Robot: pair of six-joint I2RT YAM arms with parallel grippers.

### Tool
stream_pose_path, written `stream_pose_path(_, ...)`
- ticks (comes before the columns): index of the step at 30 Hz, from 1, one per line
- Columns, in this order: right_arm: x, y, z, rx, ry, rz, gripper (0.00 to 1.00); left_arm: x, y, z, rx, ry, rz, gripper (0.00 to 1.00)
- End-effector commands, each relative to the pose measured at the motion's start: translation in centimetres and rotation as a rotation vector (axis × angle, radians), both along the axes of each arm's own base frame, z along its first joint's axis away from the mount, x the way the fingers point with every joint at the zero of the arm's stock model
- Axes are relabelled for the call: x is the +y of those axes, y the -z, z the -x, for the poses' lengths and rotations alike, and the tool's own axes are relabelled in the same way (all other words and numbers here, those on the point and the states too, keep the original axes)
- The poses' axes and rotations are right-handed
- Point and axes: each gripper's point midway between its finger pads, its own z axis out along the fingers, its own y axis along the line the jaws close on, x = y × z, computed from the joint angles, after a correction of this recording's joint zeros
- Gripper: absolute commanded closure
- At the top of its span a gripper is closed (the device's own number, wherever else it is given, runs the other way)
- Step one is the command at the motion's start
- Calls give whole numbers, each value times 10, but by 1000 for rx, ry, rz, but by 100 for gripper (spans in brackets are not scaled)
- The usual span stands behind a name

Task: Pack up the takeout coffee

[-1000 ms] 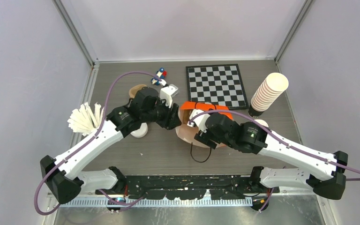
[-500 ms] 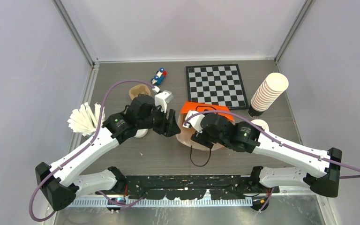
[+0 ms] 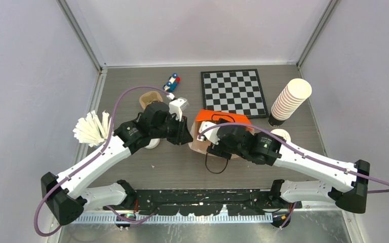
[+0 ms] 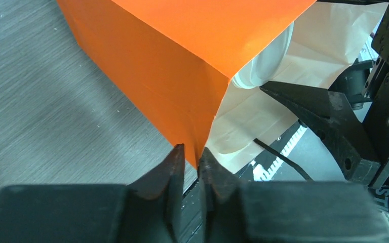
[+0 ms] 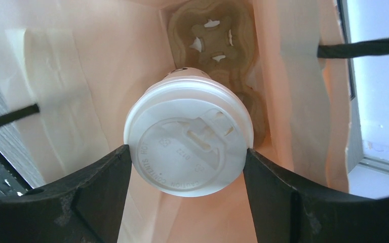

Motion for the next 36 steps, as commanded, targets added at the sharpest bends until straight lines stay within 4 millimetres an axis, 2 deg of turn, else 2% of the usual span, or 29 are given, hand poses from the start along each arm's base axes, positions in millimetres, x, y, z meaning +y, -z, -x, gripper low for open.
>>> stream_pose_path(1,-3,-23,-9,-109,-45,-7,44,-8,-23,-2,-57,35,61,87)
stream_pose_path(3,-6,-24,-11,-138,-65,21,43,-10,-23,-1,-49,49,65,95)
stream_pose_path(8,-13,-13,-15,-162,-115,107,42,-12,-21,5,-33,76,75,100)
stream_pose_path(15,-15,-11,-28,-199,-127,193,43,-11,-21,10,-39,88,99,100)
stream_pose_path(23,-27,-11,-53,-172,-132,188,43,-13,-16,14,-49,122,114,100)
stream_pose_path(29,-35,-1,-57,-161,-158,245,43,-17,-21,12,-58,128,129,100)
stream_pose_path(36,-22,-6,-65,-209,-207,232,43,-19,-23,12,-53,124,147,100)
